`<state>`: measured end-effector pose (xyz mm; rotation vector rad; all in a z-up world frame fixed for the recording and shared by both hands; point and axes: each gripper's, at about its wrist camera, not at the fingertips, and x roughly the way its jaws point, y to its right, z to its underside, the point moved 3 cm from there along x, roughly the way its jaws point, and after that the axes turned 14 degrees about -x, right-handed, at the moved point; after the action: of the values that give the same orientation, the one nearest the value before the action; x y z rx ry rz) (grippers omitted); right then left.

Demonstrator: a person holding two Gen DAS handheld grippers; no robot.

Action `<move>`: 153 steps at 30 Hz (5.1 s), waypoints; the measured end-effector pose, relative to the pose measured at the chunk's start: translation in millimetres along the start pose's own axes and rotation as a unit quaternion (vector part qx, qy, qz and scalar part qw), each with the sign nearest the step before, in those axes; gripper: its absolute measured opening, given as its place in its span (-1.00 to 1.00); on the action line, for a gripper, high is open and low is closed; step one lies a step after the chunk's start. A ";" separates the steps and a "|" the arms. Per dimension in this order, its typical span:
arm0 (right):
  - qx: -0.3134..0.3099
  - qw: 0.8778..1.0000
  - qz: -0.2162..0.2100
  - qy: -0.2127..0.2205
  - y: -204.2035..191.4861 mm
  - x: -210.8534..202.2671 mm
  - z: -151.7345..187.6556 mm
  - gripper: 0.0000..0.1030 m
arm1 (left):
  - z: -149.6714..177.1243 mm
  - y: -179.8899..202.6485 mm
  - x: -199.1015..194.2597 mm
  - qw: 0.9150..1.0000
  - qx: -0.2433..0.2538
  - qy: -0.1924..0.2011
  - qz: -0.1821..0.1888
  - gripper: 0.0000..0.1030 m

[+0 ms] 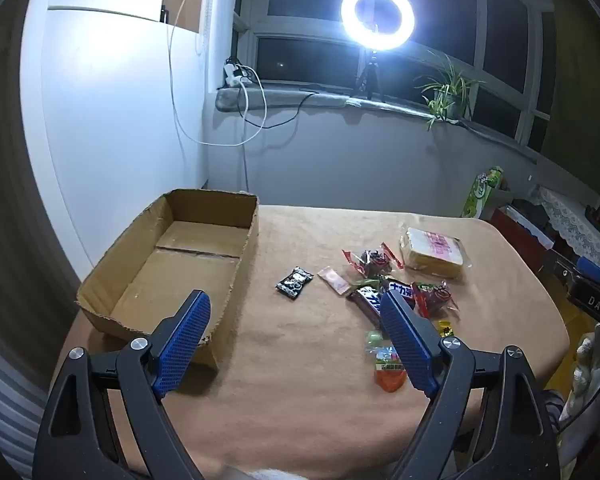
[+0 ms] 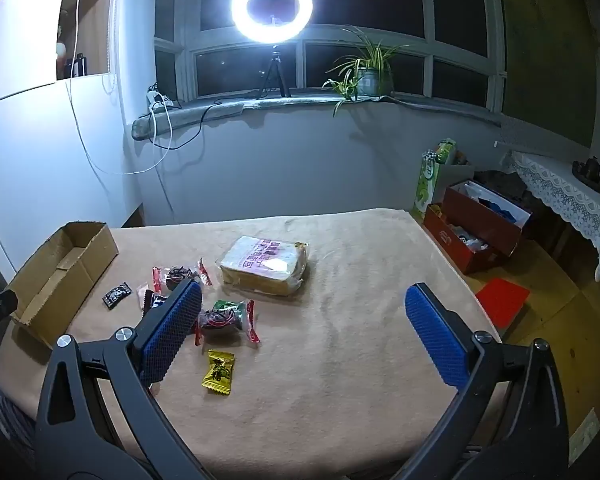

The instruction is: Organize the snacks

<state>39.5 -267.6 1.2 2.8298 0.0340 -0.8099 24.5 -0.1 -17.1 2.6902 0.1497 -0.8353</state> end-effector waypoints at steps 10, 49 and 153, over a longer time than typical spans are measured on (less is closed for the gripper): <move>-0.003 1.000 -0.011 0.005 3.2 -4.9 -3.3 1.00 | -0.2 -6.3 -1.5 1.000 -0.008 -0.005 0.006 0.69; 0.007 1.000 -0.023 -0.010 -2.1 9.6 4.8 1.00 | 4.5 -0.4 3.0 1.000 -0.004 -0.006 0.003 0.69; -0.141 0.928 -0.257 -0.230 -89.7 135.1 57.1 0.03 | 88.3 60.3 106.3 0.967 0.078 -0.226 0.090 -0.28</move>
<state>117.8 -195.1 -133.7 2.3094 0.7784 -1.4232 76.5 -85.6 -129.7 2.5174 -0.2719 -1.4195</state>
